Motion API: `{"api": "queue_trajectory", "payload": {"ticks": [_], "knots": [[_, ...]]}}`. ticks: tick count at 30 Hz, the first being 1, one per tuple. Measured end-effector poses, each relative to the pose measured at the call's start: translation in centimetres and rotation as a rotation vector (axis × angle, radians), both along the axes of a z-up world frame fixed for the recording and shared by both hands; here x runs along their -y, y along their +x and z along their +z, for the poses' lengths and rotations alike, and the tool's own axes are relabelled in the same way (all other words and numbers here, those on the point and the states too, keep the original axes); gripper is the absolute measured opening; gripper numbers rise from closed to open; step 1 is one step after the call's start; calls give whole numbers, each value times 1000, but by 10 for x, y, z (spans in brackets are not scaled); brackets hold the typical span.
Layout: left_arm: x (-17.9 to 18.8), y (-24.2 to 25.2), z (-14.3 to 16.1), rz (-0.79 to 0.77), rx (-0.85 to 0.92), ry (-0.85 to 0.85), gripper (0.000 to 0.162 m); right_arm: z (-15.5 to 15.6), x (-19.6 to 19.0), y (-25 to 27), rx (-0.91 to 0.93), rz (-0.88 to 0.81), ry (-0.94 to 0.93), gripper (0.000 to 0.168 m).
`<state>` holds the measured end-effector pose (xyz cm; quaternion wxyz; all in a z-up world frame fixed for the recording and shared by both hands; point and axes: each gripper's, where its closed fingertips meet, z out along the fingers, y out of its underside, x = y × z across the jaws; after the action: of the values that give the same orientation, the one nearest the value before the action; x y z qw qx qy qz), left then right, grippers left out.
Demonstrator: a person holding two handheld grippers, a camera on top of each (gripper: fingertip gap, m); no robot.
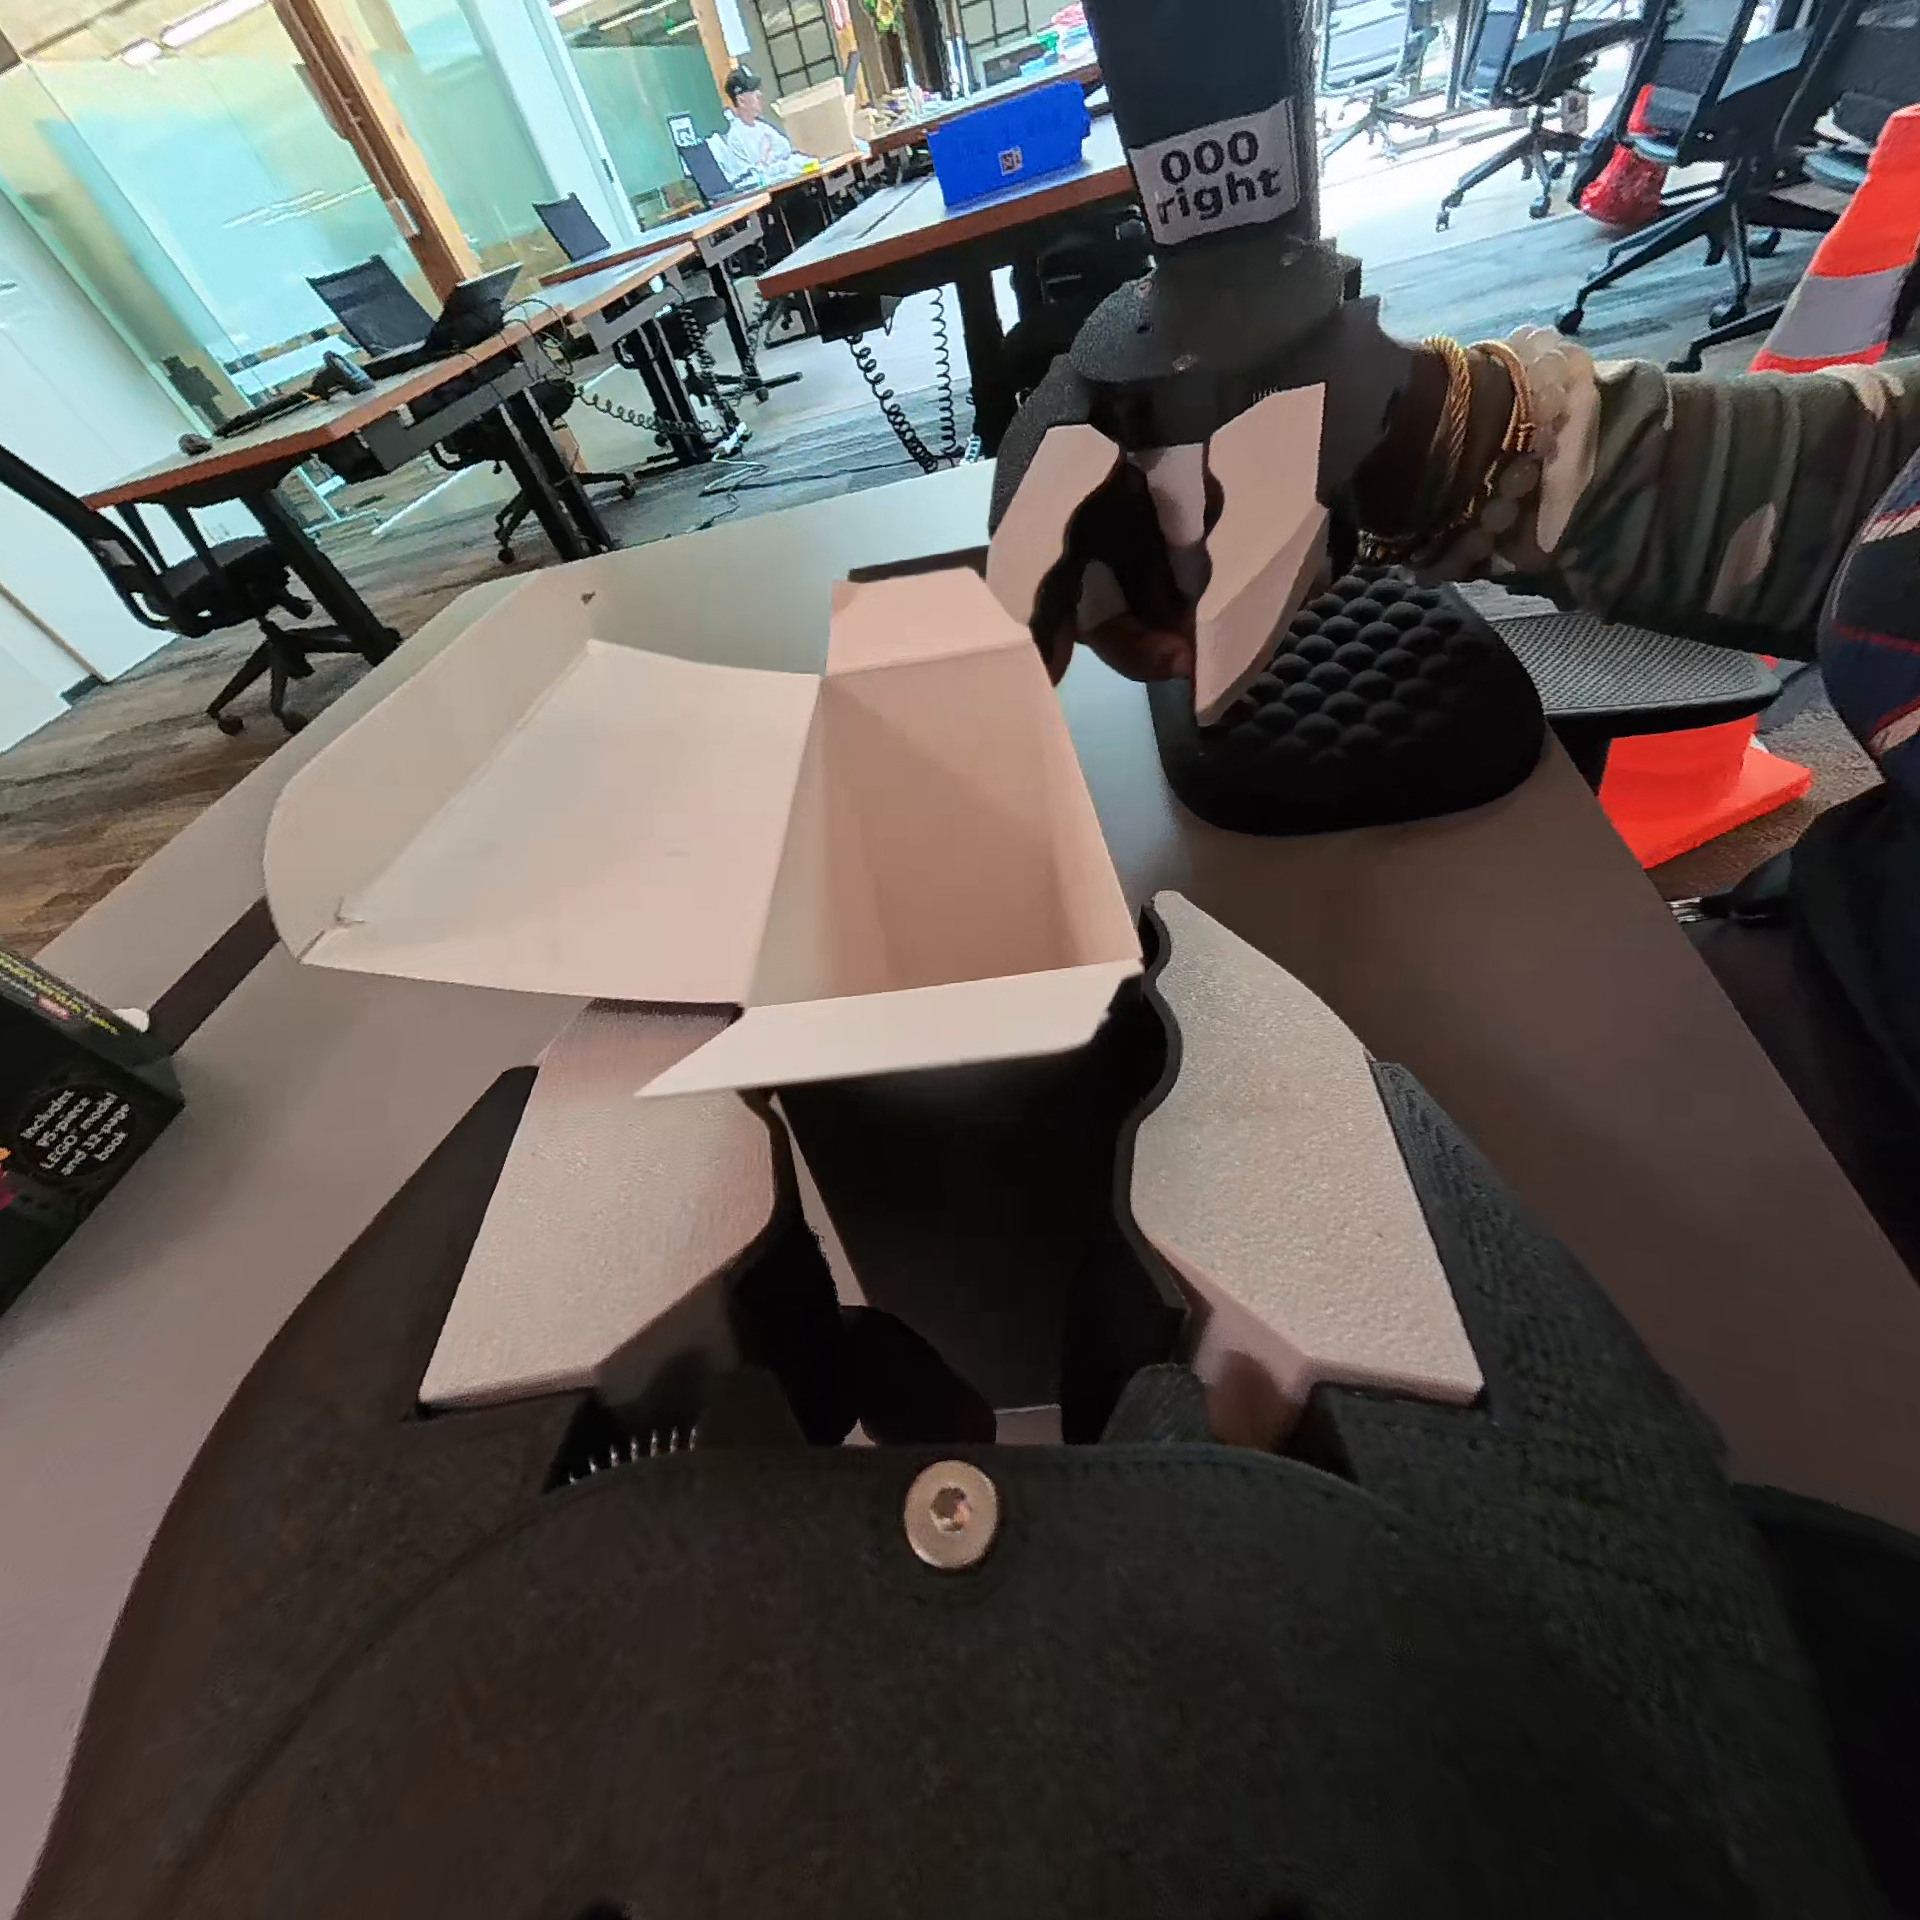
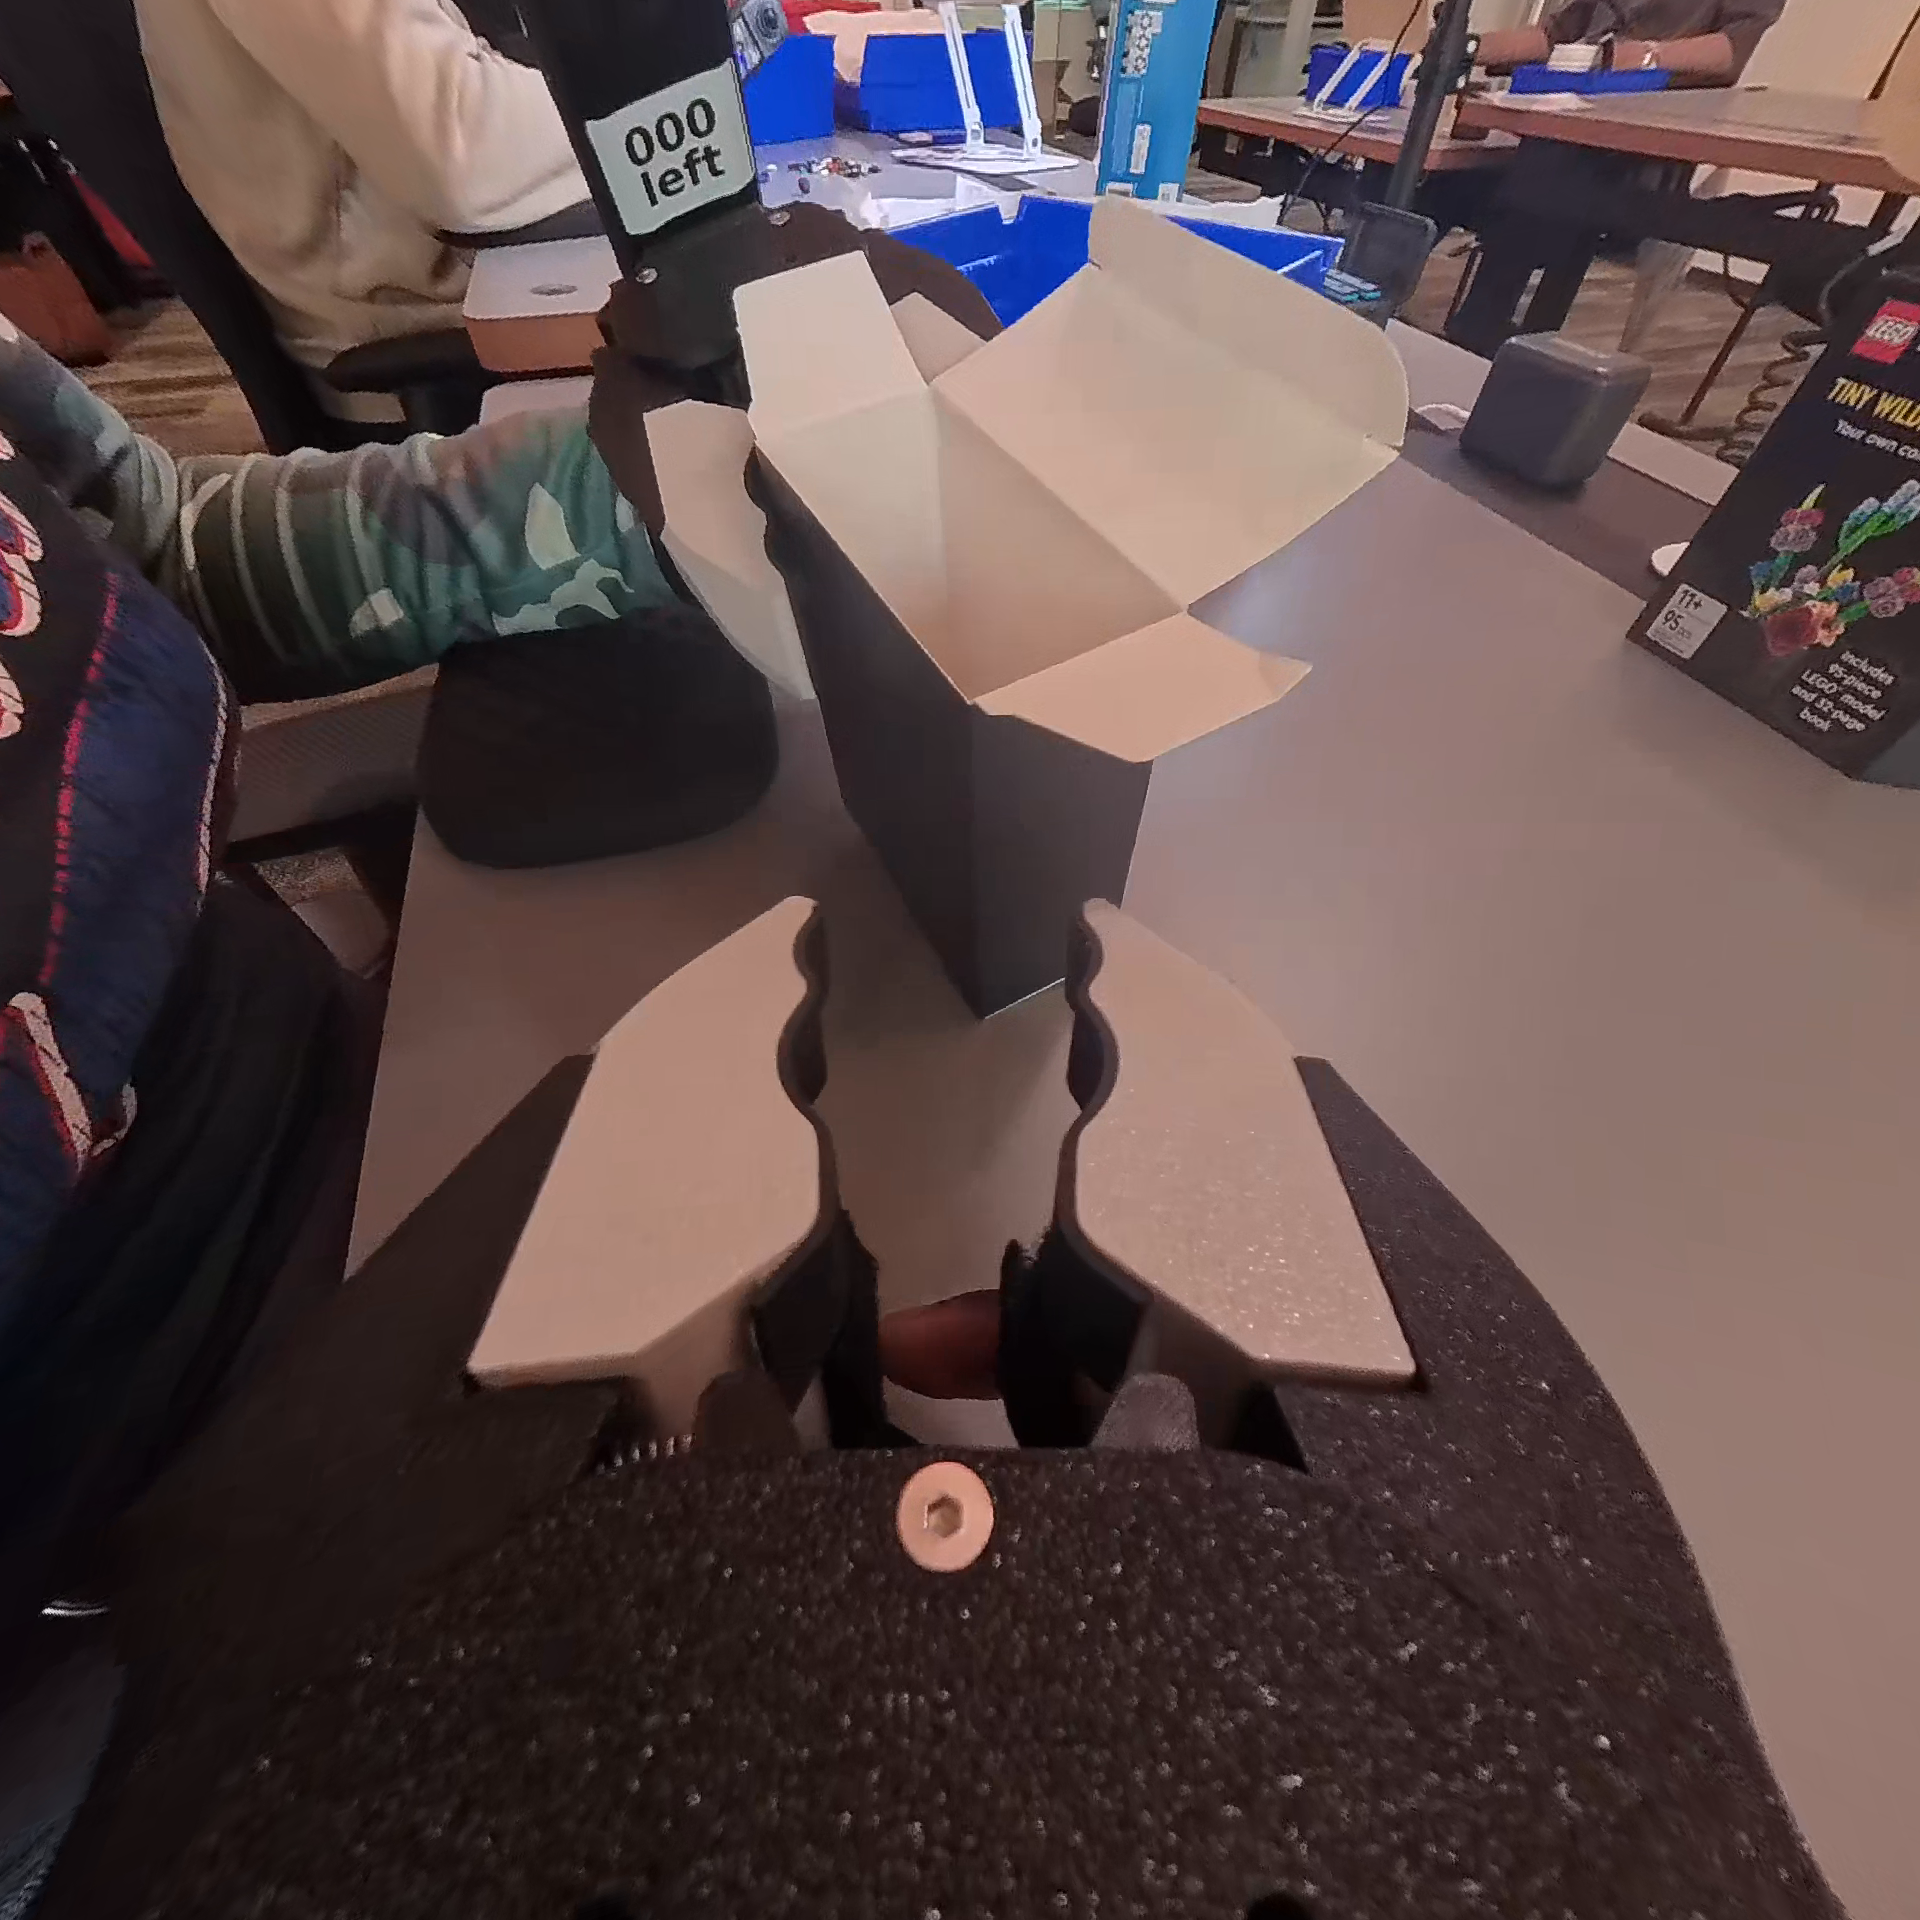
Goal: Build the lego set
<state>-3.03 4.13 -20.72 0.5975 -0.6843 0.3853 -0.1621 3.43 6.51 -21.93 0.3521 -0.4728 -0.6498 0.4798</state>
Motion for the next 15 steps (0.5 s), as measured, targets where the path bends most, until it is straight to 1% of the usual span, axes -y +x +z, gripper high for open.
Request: {"api": "queue_trajectory", "payload": {"ticks": [1,4,7,10,12,13,15], "knots": [[1,-1,1,1,2,3,66,1,-1,0,-4,-4,2,38],[5,-3,5,-3,6,19,66,5,-3,0,-31,-20,1,27],[6,-5,3,-6,16,2,66,10,-7,-1,-52,-38,-18,26],[9,-5,-6,-33,18,-41,64,8,-10,-6,-38,-49,-3,23],[13,-2,-9,-72,57,-72,62,8,-13,-11,-47,-53,31,8],[14,-2,-8,-81,73,-77,62,12,-12,-14,-68,-46,43,4],[14,-2,-8,-81,68,-82,62,22,-5,-15,-122,3,47,3]]}}
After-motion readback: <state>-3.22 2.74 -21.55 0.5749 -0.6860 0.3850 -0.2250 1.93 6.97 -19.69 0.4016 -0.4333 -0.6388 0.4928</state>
